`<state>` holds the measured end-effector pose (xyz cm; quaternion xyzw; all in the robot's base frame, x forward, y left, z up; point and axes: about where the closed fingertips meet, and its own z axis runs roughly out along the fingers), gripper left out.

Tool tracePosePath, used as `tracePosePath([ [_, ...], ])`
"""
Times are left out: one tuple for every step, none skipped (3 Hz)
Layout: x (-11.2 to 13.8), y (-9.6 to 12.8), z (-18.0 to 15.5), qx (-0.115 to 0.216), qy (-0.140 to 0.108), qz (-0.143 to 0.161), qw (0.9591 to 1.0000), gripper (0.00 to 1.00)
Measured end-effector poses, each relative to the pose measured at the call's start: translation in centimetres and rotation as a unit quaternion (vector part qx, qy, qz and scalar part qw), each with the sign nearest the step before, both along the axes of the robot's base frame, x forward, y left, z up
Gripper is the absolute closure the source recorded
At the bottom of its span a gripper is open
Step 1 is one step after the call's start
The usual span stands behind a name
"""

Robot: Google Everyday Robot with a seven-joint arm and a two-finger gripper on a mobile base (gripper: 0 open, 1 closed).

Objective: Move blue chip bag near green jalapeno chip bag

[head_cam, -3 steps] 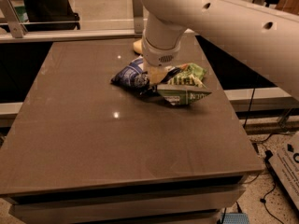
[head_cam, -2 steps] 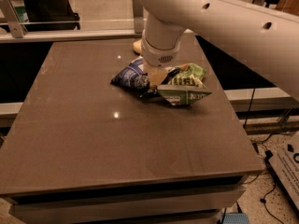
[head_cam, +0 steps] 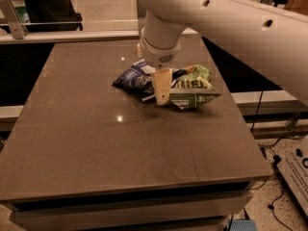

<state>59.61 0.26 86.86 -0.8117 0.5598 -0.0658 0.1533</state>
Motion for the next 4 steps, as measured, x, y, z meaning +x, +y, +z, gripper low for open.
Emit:
tracePosePath([
  [-0.3,0.1,1.2,0.015,-0.004,0.003,0.9999,0.0],
  [-1.1,-0.1,3.1,0.037,-0.009,0.008,0.9992,0.0],
  [-2.2,-1.8,5.6,0.067,-0.015,0.002,0.9976,0.0],
  [-3.9,-5.1,8.3,0.117,-0.021,-0.019,0.9927,0.0],
])
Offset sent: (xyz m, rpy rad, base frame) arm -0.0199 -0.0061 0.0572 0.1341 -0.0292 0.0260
